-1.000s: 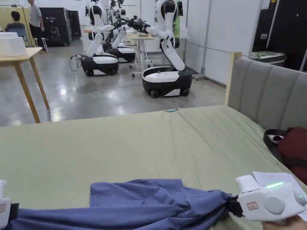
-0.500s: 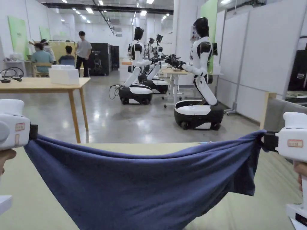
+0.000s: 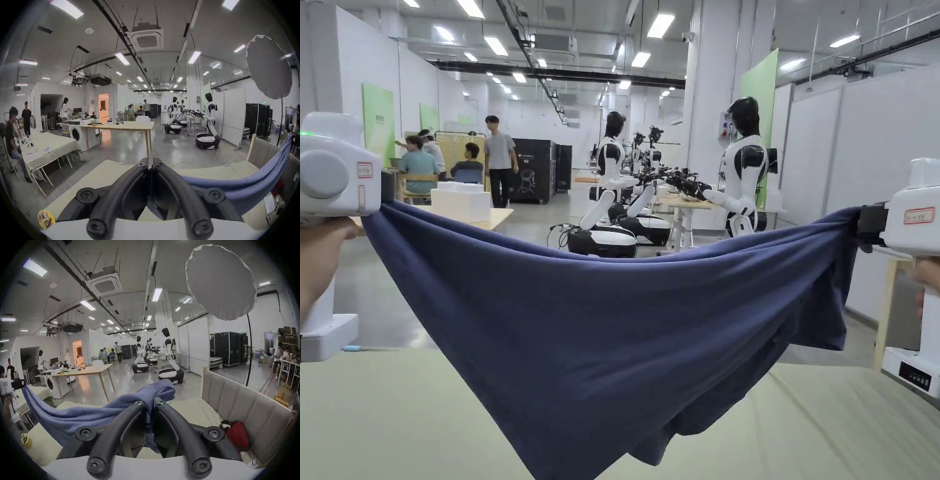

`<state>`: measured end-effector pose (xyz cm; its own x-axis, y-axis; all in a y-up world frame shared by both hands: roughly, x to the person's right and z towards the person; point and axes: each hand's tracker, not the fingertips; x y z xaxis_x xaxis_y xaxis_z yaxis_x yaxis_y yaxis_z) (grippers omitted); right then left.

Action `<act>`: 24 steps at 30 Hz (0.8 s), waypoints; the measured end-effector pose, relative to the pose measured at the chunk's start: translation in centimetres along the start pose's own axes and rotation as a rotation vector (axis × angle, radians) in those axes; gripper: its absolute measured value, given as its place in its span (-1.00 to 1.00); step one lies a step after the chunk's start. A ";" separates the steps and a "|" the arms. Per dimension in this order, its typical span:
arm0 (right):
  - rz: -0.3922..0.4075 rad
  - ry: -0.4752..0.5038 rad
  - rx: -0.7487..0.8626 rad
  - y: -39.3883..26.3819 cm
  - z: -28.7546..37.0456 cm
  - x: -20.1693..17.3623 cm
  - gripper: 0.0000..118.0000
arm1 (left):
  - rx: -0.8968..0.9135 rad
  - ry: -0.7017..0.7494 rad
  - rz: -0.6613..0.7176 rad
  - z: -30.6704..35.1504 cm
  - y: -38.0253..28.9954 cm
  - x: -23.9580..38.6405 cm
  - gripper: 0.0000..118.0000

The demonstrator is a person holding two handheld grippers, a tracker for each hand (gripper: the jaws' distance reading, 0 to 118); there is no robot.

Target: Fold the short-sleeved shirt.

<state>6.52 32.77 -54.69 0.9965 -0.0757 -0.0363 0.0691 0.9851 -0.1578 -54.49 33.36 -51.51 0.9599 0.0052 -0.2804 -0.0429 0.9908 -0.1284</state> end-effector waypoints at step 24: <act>0.005 -0.059 -0.195 -20.3 -2.8 5.0 -0.86 | -0.195 -0.057 -0.027 -0.1 -18.7 1.9 -0.99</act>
<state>9.96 11.99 -54.45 0.9982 -0.0560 0.0197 0.0594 0.9363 -0.3462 -51.91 14.87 -49.76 0.9752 -0.0081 -0.2212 -0.0645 0.9456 -0.3189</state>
